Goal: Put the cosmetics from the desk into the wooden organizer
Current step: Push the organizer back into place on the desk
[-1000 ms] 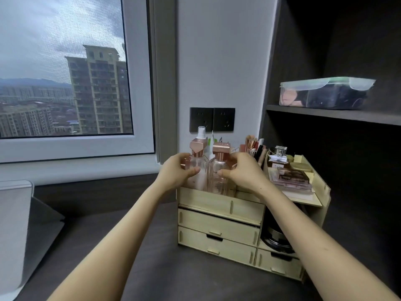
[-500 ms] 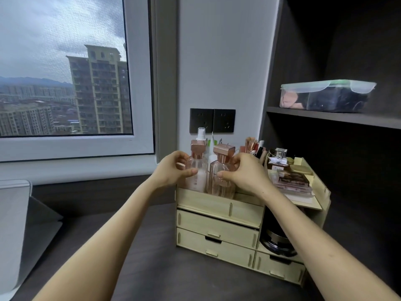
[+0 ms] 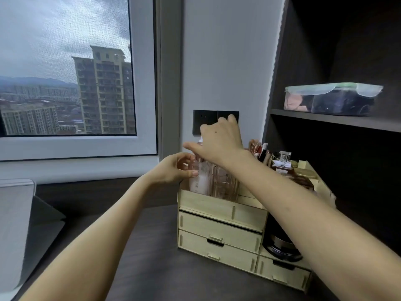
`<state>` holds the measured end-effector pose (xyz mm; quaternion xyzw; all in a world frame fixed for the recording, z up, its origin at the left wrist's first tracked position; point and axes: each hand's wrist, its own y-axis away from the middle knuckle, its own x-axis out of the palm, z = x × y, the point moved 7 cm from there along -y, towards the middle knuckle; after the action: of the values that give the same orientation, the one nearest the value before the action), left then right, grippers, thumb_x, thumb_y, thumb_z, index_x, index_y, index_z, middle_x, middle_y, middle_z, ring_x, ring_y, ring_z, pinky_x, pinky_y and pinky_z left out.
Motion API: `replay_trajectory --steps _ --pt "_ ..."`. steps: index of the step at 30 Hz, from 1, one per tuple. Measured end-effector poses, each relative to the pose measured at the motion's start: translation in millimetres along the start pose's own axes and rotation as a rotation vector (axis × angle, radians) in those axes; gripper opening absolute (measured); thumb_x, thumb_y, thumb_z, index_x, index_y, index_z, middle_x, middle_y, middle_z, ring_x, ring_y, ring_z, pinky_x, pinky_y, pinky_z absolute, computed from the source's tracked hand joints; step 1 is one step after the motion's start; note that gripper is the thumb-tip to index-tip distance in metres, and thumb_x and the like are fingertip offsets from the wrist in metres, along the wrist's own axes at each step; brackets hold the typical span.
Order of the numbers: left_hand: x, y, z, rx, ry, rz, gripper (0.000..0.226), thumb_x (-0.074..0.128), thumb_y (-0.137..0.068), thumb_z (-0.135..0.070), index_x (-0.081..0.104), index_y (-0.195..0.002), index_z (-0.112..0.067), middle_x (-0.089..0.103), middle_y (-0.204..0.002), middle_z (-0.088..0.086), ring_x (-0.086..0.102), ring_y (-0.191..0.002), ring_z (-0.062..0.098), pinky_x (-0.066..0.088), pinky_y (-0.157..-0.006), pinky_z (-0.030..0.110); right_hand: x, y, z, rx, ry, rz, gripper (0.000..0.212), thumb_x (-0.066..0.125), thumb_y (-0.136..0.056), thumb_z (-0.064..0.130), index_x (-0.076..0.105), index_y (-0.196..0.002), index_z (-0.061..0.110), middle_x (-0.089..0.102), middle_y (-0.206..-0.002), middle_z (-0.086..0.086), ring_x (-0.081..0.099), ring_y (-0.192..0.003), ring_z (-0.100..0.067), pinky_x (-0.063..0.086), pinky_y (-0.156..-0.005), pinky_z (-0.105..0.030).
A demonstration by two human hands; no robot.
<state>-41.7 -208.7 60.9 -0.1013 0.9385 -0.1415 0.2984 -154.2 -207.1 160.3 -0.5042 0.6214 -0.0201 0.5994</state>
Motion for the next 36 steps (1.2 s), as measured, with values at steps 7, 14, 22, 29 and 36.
replay_trajectory --steps 7,14,22,29,36 --pt "1.1 0.3 -1.1 0.012 0.010 0.037 0.043 0.068 -0.081 -0.006 0.052 -0.121 0.001 0.060 -0.117 0.026 0.059 -0.102 0.028 0.045 -0.100 0.038 23.8 -14.4 2.3 -0.014 -0.287 0.223 0.024 0.054 -0.083 0.033 0.061 -0.072 0.013 0.062 -0.072 0.001 0.059 -0.081 -0.023 0.035 -0.098 -0.042" --pt "0.1 0.1 -0.7 0.007 0.017 0.054 0.042 0.068 -0.080 -0.009 0.054 -0.119 -0.001 0.061 -0.117 0.025 0.058 -0.110 0.036 0.045 -0.102 0.042 22.7 -12.9 -2.6 -0.062 -0.417 0.386 0.037 0.059 -0.085 0.027 0.060 -0.122 0.026 0.064 -0.121 0.004 0.053 -0.117 -0.020 0.025 -0.104 -0.044" --pt "0.4 -0.5 1.4 0.009 0.029 0.026 0.040 0.070 -0.080 -0.012 0.056 -0.117 -0.007 0.064 -0.108 0.011 0.062 -0.097 0.019 0.051 -0.082 0.015 30.4 -1.2 -11.7 -0.097 -0.518 0.467 0.052 0.055 -0.090 0.039 0.041 -0.139 0.030 0.053 -0.136 0.002 0.046 -0.127 -0.019 0.028 -0.108 -0.049" --pt "-5.4 3.1 18.1 -0.018 0.076 -0.053 0.045 0.073 -0.076 -0.020 0.054 -0.117 -0.022 0.063 -0.109 -0.001 0.061 -0.098 0.009 0.052 -0.081 0.016 -13.5 58.6 -50.5 0.118 -0.578 0.044 0.043 0.061 -0.086 0.035 0.053 -0.128 0.026 0.060 -0.124 0.004 0.053 -0.114 -0.019 0.041 -0.096 -0.036" --pt "21.5 52.4 68.4 -0.142 0.196 0.000 0.055 0.079 -0.068 -0.031 0.060 -0.120 -0.022 0.072 -0.105 -0.005 0.067 -0.098 0.008 0.053 -0.080 0.015 16.3 185.4 -24.4 0.045 -0.208 -0.147 0.028 0.081 -0.066 0.022 0.070 -0.090 0.016 0.067 -0.084 0.001 0.064 -0.077 -0.021 0.049 -0.059 -0.027"
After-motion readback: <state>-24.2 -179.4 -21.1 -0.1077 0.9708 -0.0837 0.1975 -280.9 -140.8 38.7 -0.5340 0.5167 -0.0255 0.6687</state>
